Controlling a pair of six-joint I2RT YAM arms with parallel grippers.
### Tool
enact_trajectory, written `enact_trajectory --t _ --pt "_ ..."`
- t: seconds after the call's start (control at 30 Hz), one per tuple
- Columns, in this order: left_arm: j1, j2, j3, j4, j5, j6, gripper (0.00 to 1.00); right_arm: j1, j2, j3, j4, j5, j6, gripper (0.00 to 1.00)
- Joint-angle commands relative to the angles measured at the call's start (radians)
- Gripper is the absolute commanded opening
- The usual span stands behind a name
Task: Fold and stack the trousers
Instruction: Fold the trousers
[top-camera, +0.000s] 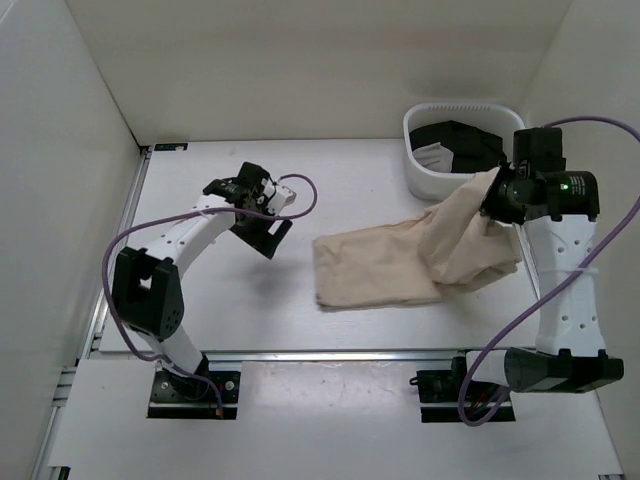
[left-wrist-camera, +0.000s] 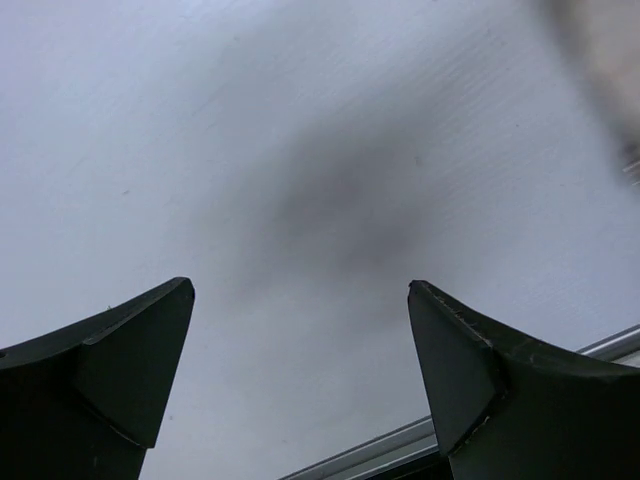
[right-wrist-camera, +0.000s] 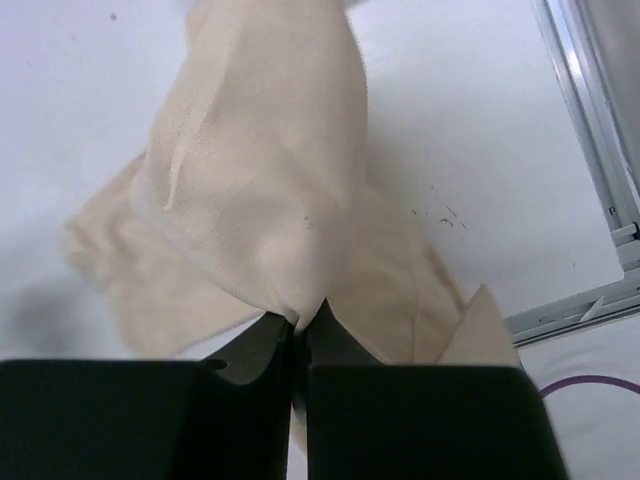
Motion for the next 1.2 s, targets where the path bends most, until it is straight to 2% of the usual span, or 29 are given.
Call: enact_trajectory --t 0.0,0.07,0.1,0.17,0.3,0.43,0.63,0.67,0.73,0.8,0.9,0.97,1.03,1.07,1.1,1.17 --pt "-0.013 0.063 -0.004 0.014 0.093 0.008 1.00 0.077 0.062 0.055 -0.221 0.043 0.067 0.00" --pt "-0.013 0.143 0.032 0.023 0.156 0.017 1.00 0.159 0.102 0.069 -0.221 0.097 0.125 0.00" --pt "-0.013 0.172 0.049 0.023 0.246 0.028 1.00 0.254 0.160 0.069 -0.221 0.114 0.182 0.00" --pt "-0.013 0.253 0.108 0.023 0.329 0.038 1.00 0.380 0.221 0.078 -0.221 0.193 0.242 0.00" --pt "-0.055 0.370 0.211 0.023 0.461 0.048 1.00 0.493 0.359 0.057 -0.206 0.276 0.388 0.00" --pt "-0.081 0.454 0.303 0.023 0.452 0.058 1.00 0.578 0.480 0.086 -0.206 0.309 0.443 0.00" --pt "-0.081 0.476 0.303 0.012 0.432 0.058 1.00 0.687 0.710 0.135 -0.160 0.221 0.386 0.00" --pt "-0.081 0.476 0.294 0.012 0.422 0.058 1.00 0.700 0.726 0.161 -0.151 0.221 0.377 0.05" --pt "-0.070 0.476 0.294 0.022 0.394 0.058 1.00 0.739 0.735 0.161 -0.080 0.183 0.353 0.49" --pt "-0.057 0.455 0.294 0.022 0.376 0.058 1.00 0.772 0.706 0.147 0.025 0.152 0.340 0.87" --pt "-0.018 0.432 0.294 0.022 0.320 0.049 1.00 0.784 0.547 0.076 0.151 0.219 0.372 0.96" --pt "-0.009 0.384 0.294 0.022 0.270 0.049 1.00 0.784 0.366 -0.071 0.206 0.322 0.435 0.98" --pt "-0.027 0.303 0.305 0.031 0.239 0.049 1.00 0.711 0.196 -0.199 0.271 0.321 0.475 0.99" --pt "-0.045 0.274 0.305 0.049 0.221 0.049 1.00 0.671 0.150 -0.336 0.286 0.297 0.487 0.97" --pt "-0.090 0.248 0.305 0.058 0.198 0.060 1.00 0.589 0.110 -0.406 0.297 0.272 0.501 0.95" --pt "-0.139 0.192 0.323 0.069 0.223 0.074 1.00 0.499 0.021 -0.530 0.337 0.218 0.501 0.91"
